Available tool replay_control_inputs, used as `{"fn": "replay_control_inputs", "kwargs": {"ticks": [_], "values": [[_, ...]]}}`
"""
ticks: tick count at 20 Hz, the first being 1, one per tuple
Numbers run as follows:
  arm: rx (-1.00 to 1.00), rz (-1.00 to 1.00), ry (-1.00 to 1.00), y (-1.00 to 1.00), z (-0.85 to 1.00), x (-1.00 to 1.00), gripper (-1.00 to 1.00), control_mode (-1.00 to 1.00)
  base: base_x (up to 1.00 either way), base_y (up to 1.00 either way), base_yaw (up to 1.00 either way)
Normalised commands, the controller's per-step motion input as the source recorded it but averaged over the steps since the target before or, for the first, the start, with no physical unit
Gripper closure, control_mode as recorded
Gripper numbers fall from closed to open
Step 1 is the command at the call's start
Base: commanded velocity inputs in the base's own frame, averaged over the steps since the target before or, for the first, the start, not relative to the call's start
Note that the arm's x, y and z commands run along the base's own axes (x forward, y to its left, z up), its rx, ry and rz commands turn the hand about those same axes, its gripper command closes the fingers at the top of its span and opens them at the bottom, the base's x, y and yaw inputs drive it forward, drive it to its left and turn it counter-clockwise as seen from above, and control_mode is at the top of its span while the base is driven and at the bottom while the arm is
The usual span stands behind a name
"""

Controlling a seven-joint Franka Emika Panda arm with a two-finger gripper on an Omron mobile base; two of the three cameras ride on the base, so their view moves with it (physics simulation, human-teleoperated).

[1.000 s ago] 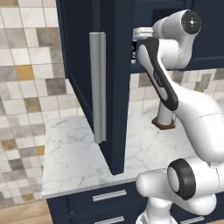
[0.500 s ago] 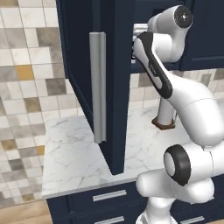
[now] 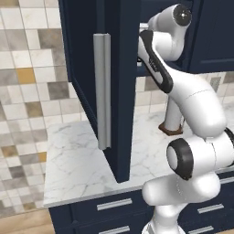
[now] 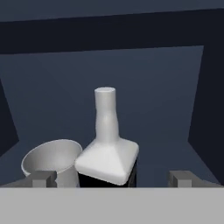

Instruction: There is a bowl on the dining counter. Grab a lemon wedge from the fridge and place it in the bowl. Then get the liquor bottle and glass cup from the cabinet and place them next to the bowl.

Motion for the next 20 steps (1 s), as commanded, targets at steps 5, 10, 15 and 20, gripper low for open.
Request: {"fn": "replay_control_inputs", "kwargs": {"ticks": [5, 10, 15, 20], "values": [[0.00, 0.02, 0.08, 0.00, -0.03, 0.44, -1.00, -1.00, 0.00, 0.00, 0.00], [0.00, 0.02, 0.06, 0.01, -0.05, 0.39, -1.00, -1.00, 0.00, 0.00, 0.00], [0.00, 0.02, 0.00, 0.00, -0.07, 0.33, -1.00, -1.00, 0.00, 0.00, 0.00], [0.00, 0.02, 0.00, 0.04, -0.18, 0.26, -1.00, -1.00, 0.00, 0.00, 0.00]]}}
